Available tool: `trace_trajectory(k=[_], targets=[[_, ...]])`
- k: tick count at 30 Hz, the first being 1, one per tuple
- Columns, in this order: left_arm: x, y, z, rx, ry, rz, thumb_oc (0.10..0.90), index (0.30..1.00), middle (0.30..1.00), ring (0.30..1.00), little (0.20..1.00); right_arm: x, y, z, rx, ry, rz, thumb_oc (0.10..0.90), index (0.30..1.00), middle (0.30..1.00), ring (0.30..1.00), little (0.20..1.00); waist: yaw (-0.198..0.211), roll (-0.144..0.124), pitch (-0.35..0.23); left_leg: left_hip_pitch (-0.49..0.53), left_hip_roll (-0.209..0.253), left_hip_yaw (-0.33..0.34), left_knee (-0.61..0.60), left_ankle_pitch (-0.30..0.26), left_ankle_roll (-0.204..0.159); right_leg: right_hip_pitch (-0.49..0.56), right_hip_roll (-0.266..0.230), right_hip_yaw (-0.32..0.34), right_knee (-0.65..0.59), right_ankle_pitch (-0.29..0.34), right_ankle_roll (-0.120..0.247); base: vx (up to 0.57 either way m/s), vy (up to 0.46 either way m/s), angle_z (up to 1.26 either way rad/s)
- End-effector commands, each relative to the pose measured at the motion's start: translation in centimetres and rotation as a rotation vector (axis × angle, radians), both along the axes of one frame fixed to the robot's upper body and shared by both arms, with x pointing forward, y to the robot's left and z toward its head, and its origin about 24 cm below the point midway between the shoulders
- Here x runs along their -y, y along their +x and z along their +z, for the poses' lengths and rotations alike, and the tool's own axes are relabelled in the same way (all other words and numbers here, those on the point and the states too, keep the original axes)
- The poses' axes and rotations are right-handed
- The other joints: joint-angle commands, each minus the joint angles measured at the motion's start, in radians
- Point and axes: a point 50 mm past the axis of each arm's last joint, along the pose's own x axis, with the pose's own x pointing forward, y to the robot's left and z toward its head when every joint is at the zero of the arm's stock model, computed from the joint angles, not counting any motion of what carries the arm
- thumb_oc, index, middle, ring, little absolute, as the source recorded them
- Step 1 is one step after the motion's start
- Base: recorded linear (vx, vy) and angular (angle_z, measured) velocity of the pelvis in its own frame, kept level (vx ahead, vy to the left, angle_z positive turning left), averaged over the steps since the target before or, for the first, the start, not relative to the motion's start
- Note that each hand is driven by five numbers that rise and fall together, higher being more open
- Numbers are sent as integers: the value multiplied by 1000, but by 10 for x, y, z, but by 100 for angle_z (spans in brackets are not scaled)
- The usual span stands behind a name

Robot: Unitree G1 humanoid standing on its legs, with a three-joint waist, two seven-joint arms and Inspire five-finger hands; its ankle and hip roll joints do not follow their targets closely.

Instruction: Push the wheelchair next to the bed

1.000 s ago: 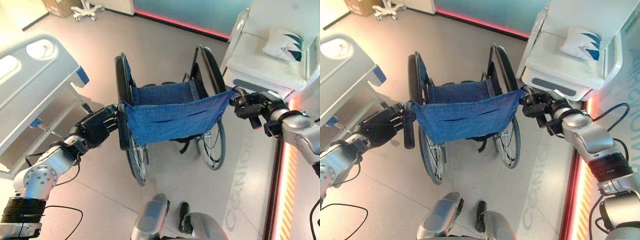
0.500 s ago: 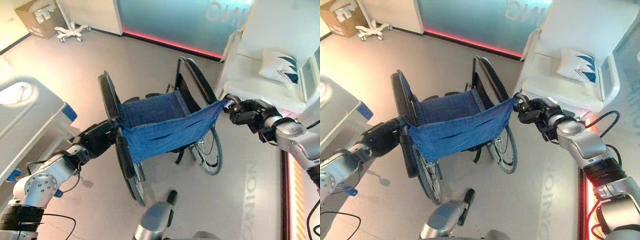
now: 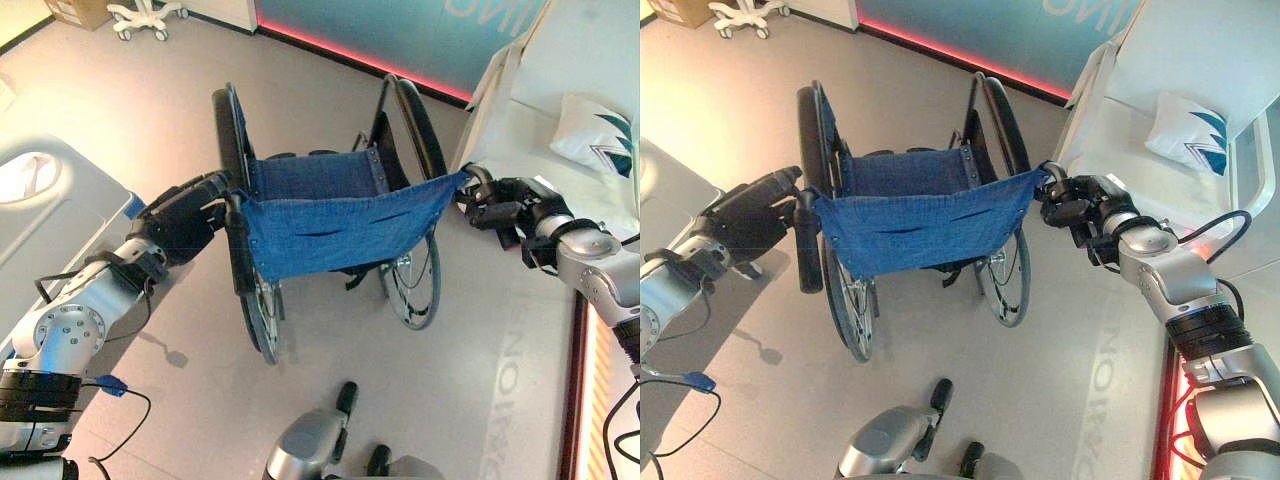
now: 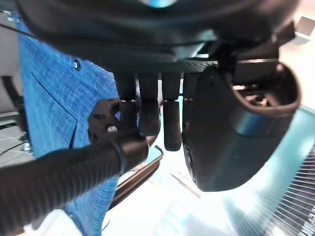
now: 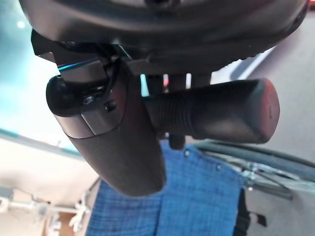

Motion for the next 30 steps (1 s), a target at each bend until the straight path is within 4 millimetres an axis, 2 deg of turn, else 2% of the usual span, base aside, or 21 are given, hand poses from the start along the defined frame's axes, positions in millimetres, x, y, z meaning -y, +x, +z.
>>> trace_trajectory(k=[1,8,9,10,11,24,29,30], targets=[[19,1,42,279,-109,-112,400,300,300,300,300,-54,-4,83,413,28,273,400,300,300,300,300,-36,-39,-189,-102,54,-90,149,-89,-163,89,16,-32,-199,277,-11,-9,-103,-8],[1,-3,47,302,-9,32,400,300,300,300,300,-56,-2,80,403,39,250,400,300,300,300,300,-23,-40,-189,-101,70,-109,161,-97,-178,92,15,-52,-199,270,-17,0,-81,-9],[-4,-5,47,296,12,48,455,382,382,382,382,-56,-2,79,399,40,241,400,300,300,300,300,-19,-38,-188,-98,74,-114,159,-96,-182,91,16,-59,-198,269,-19,3,-62,4],[-6,-6,47,290,22,52,659,688,688,688,688,-56,-2,78,397,39,239,400,300,300,300,300,-18,-37,-188,-97,75,-116,158,-95,-184,91,16,-62,-198,269,-20,3,-67,32],[-8,-6,46,283,37,60,800,900,900,900,900,-56,-2,77,396,39,237,400,300,300,300,300,-17,-36,-188,-96,77,-117,158,-95,-185,90,17,-64,-197,268,-20,0,-49,46],[-34,-22,37,186,239,149,800,900,900,900,900,-51,-2,74,384,35,200,400,300,300,300,300,3,-7,-181,-79,93,-148,141,-76,-201,77,29,-108,-178,260,-35,2,-36,13],[-39,-26,34,157,253,137,800,900,900,900,900,-48,-3,72,382,34,189,400,300,300,300,300,6,3,-178,-73,95,-158,134,-70,-204,75,32,-120,-171,258,-40,8,-13,10],[-37,-27,28,124,244,108,800,900,900,900,900,-47,-4,73,382,35,183,400,300,300,300,300,9,6,-176,-72,94,-163,133,-68,-204,73,33,-123,-167,257,-41,2,-15,9]])
